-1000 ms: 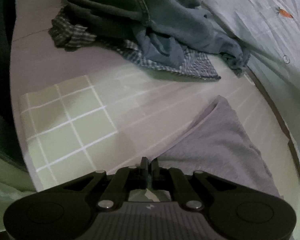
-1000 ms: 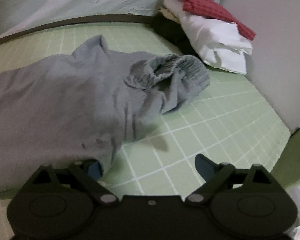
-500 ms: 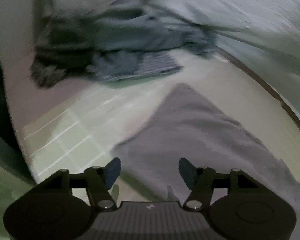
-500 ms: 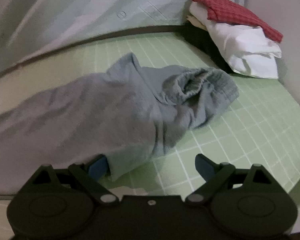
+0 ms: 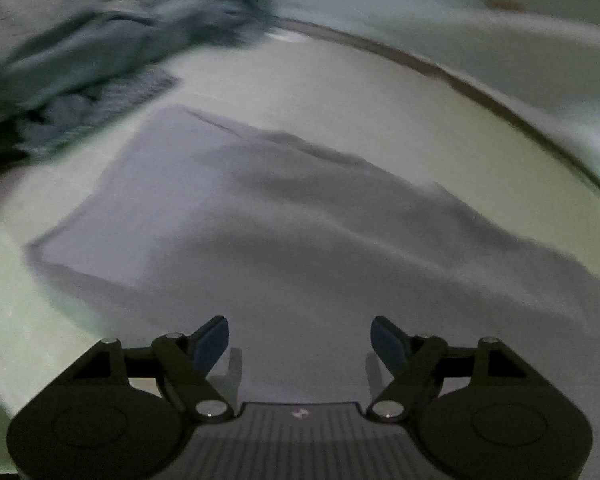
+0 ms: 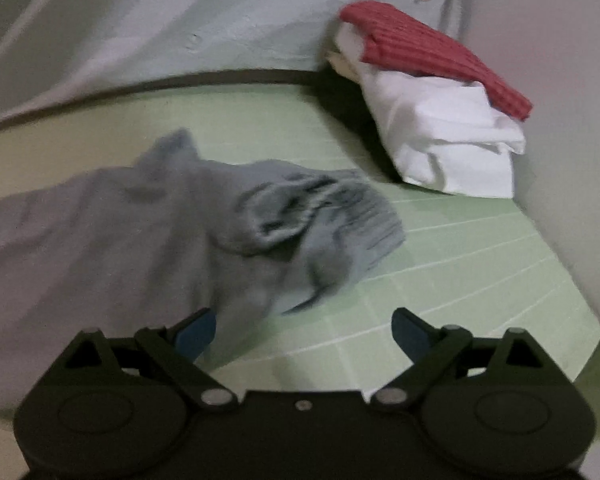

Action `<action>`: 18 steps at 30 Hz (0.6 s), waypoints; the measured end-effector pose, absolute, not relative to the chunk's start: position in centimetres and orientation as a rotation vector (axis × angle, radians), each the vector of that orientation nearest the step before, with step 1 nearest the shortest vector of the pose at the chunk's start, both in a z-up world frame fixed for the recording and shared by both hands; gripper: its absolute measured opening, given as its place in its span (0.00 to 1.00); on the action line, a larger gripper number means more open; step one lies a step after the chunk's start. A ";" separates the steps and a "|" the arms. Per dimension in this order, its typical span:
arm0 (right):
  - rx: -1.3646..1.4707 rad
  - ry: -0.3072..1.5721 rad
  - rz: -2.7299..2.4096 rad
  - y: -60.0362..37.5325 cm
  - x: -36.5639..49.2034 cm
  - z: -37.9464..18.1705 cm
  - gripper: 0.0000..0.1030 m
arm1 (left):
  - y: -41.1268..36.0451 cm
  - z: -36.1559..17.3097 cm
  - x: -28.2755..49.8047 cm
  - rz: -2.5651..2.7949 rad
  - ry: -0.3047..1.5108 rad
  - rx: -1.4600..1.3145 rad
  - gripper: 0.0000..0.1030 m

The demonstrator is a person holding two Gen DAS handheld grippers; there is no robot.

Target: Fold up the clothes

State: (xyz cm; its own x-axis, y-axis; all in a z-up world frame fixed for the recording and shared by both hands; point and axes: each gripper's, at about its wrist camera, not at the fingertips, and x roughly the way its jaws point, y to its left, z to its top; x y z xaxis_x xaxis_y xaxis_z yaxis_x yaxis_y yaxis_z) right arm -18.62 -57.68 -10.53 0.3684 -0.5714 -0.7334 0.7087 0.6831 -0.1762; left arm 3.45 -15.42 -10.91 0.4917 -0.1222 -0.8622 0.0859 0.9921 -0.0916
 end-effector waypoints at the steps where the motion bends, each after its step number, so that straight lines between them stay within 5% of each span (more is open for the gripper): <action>1: 0.161 0.868 -0.833 -58.2 -18.2 -10.9 0.93 | -16.4 -11.3 3.4 -0.154 1.055 -0.026 0.77; 6: 0.062 0.908 -0.848 -60.4 -16.1 -12.7 0.93 | -19.4 -13.1 3.7 -0.166 1.113 0.026 0.78; 12: -0.086 0.912 -0.811 -63.0 -12.9 -13.7 0.93 | -21.8 -14.0 4.1 -0.113 1.129 0.095 0.90; 18: 0.134 0.757 -0.876 -70.9 -9.9 -11.6 0.93 | -22.0 -14.2 4.5 -0.041 1.145 0.049 0.96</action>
State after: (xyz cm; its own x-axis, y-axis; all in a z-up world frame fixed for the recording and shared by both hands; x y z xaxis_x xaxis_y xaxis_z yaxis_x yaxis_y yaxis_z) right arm -9.94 -70.92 -11.64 0.4019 -0.6456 -0.6493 0.7360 0.6497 -0.1904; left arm 4.51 -21.97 -14.23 0.4126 -0.0073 -0.9109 0.0575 0.9982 0.0180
